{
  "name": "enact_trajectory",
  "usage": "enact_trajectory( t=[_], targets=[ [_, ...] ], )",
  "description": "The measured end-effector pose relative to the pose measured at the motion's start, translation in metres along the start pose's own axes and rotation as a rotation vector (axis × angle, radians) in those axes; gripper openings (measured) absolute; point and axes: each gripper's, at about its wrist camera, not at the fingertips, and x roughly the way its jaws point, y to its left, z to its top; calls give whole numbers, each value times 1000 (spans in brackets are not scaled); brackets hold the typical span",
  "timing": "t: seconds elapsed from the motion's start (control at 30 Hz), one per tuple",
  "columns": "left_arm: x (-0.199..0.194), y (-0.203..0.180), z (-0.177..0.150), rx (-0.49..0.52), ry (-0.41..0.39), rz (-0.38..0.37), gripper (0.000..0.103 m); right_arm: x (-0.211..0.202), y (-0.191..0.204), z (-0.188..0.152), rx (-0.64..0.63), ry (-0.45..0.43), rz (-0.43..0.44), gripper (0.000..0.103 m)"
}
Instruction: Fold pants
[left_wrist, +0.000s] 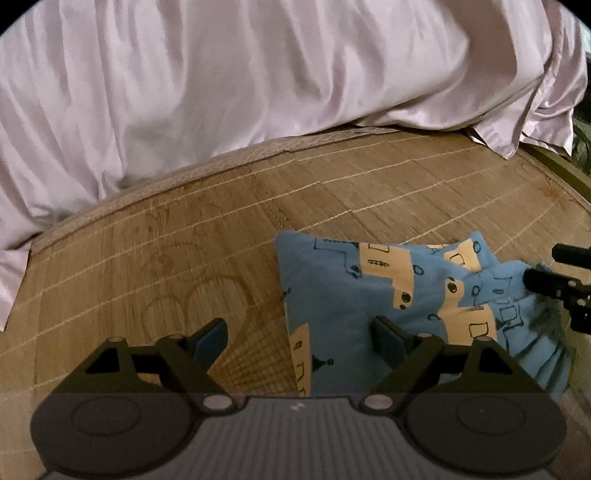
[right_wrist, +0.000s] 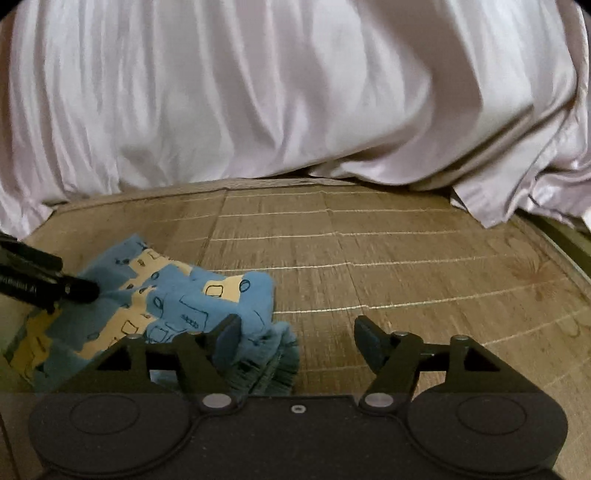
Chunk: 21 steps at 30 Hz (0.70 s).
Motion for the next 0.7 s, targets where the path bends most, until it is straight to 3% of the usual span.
enact_trajectory(
  t=[0.1, 0.17, 0.33, 0.43, 0.5, 0.6, 0.7],
  targets=[
    [-1, -1, 0, -2, 3, 0, 89, -2, 5, 2, -28, -7, -24, 72],
    [-1, 0, 1, -4, 6, -1, 90, -6, 5, 2, -29, -19, -35, 80],
    [-3, 3, 3, -5, 11, 7, 93, -18, 1, 4, -8, -52, -31, 82],
    [-14, 9, 3, -40, 12, -14, 94, -30, 3, 3, -2, -56, 42, 88],
    [-28, 18, -2, -84, 0, -71, 95, -38, 7, 1, -15, -23, 97, 92],
    [-41, 27, -20, -124, -4, -169, 96, -39, 11, -6, -19, 42, 175, 92],
    [-39, 26, -31, -125, 35, -205, 90, -28, 5, 6, 27, 35, 226, 92]
  ],
)
